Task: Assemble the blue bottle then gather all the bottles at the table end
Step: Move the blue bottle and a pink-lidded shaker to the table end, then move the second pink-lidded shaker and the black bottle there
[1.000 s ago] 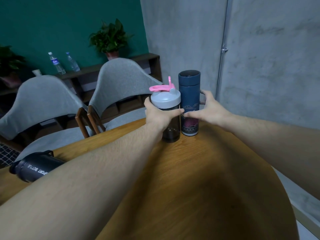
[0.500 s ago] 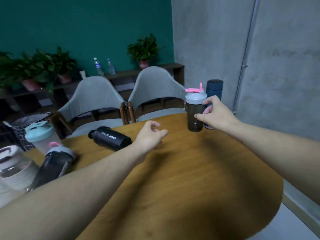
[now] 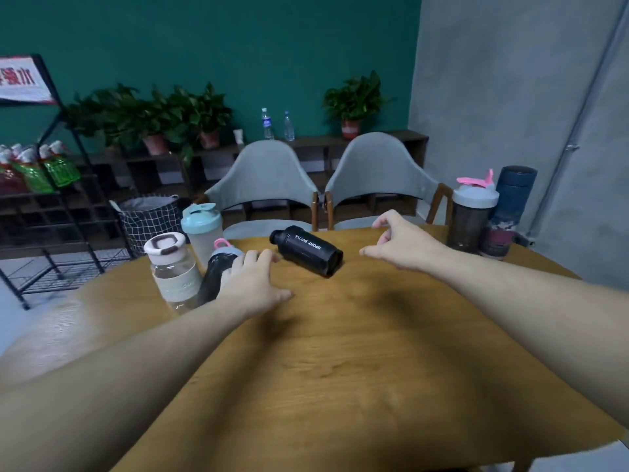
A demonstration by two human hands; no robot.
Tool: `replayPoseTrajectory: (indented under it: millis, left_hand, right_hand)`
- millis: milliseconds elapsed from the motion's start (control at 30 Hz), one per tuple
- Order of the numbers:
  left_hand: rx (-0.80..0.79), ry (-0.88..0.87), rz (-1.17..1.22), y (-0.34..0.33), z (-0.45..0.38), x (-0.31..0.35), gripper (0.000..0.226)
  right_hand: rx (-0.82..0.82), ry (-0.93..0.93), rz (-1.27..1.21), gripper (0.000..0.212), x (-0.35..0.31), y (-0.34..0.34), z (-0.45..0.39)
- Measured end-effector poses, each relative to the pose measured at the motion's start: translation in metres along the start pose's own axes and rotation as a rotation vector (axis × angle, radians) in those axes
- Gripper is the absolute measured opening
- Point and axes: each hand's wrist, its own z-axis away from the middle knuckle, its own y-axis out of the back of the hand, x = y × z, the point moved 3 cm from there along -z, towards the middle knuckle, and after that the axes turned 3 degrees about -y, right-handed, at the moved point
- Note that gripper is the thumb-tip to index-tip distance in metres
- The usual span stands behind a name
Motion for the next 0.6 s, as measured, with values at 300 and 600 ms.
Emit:
replayPoseTrajectory:
  millis: [300, 600]
  left_hand:
    - [-0.065, 0.054, -0.308, -0.023, -0.027, -0.06, 0.078]
    - [-0.047, 0.068, -0.352, -0.044, -0.042, -0.094, 0.077]
  right_hand:
    - [-0.082, -0.029, 0.148, 0.072, -0.026, -0.063, -0.047]
    - [-0.098, -0.051, 0.297, 0.095, -0.034, -0.123, -0.111]
